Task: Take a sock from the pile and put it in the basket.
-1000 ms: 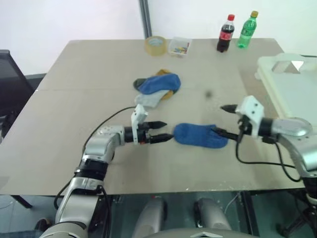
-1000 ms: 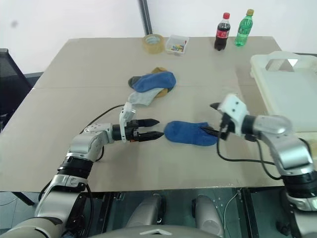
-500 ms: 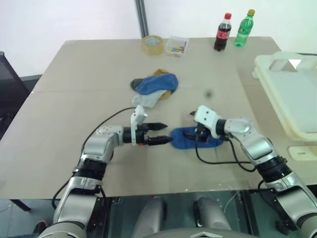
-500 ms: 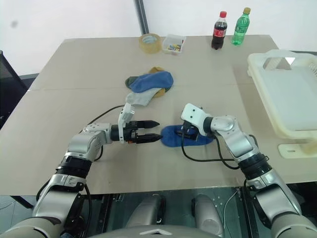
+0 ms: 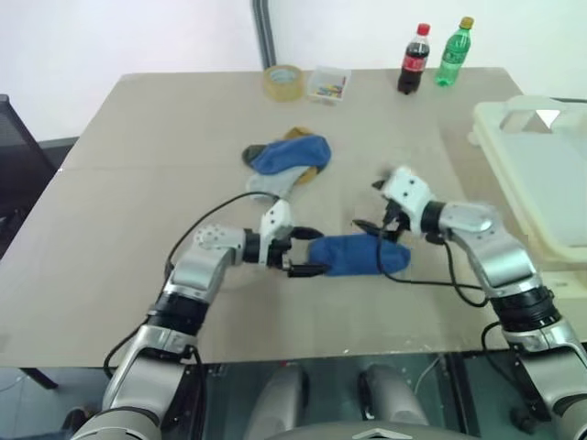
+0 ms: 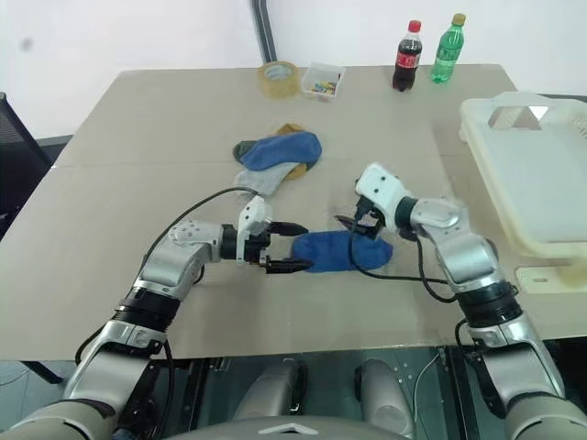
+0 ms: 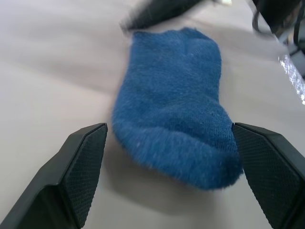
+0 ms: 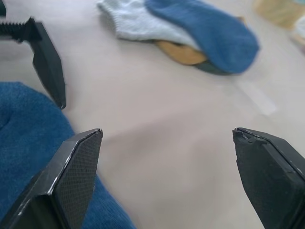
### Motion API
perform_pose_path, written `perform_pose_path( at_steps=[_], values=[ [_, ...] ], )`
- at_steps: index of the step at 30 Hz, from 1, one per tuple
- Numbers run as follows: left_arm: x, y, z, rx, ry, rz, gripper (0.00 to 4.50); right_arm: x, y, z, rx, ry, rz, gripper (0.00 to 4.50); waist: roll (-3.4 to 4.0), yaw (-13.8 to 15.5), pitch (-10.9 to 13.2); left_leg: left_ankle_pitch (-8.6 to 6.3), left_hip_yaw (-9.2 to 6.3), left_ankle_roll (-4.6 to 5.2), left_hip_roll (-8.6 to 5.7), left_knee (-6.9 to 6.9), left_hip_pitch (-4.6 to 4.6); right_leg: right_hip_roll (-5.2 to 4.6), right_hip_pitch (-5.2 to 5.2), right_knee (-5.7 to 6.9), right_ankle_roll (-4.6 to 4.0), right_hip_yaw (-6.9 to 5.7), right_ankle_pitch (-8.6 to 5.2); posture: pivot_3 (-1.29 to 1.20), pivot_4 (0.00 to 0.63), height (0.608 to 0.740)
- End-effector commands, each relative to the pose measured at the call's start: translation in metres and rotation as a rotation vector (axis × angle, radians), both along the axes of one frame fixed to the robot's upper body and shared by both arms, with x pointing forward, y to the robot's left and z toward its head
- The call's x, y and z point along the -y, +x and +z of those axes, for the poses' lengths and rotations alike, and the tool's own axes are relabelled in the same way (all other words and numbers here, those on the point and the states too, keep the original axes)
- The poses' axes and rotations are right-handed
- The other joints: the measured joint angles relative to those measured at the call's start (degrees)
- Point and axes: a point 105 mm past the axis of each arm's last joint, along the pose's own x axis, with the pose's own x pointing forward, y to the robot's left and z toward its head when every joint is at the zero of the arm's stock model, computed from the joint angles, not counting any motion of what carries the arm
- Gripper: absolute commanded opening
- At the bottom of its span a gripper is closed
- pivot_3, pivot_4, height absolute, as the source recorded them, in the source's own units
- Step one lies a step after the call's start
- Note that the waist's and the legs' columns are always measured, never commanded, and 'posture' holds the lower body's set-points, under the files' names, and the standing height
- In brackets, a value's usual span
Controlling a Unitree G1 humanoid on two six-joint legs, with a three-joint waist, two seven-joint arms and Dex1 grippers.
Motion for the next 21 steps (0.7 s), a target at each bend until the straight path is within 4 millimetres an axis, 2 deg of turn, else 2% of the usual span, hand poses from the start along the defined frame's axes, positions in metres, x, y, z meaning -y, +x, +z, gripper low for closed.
perform_pose_path(
  at_steps=[1,4,6,14,17,21],
  values=[
    [0.018,-0.002,0.027,0.138,-0.046,-0.065,4.50,0.033,-0.019,0.013,-0.007,0.004,-0.065,4.48,0.00,0.8,0.0,-0.05,-0.02,0.09,-0.01,0.01,-0.06,-0.01,0.00,-0.03,0.00,0.00,0.00,0.00,0.150,0.740],
    [0.027,-0.005,0.040,0.143,-0.116,-0.102,4.50,0.053,-0.035,-0.010,-0.091,-0.011,-0.129,4.48,-0.02,1.0,0.0,-0.07,0.04,0.13,-0.03,0.01,-0.06,-0.02,0.01,-0.04,0.00,0.02,0.00,0.00,0.150,0.740],
    [0.027,-0.005,0.042,0.138,-0.131,-0.104,4.50,0.058,-0.042,-0.022,-0.133,-0.011,-0.156,4.48,-0.01,0.8,0.0,-0.08,0.05,0.14,0.00,0.02,-0.03,-0.01,0.02,-0.02,0.00,0.03,0.00,0.00,0.150,0.740],
    [0.025,0.014,0.025,0.190,-0.017,-0.021,4.50,0.068,-0.039,-0.043,-0.157,0.004,-0.282,4.48,-0.02,-0.3,0.0,-0.10,0.13,0.19,0.03,0.02,0.13,0.11,0.05,0.13,0.01,0.08,0.00,0.00,0.150,0.740],
    [0.021,0.015,0.019,0.188,0.003,-0.018,4.50,0.068,-0.042,-0.035,-0.140,0.019,-0.263,4.48,-0.02,-0.2,0.0,-0.08,0.12,0.17,0.01,0.03,0.08,0.10,0.05,0.05,0.01,0.07,0.00,0.00,0.150,0.740],
    [0.015,0.023,0.042,0.175,-0.101,0.039,4.50,0.064,-0.041,0.004,-0.074,0.077,-0.206,4.48,-0.03,-0.3,0.0,-0.07,0.14,0.13,0.00,0.03,0.01,0.06,0.02,0.01,0.01,0.09,0.00,0.00,0.150,0.740]
  ],
)
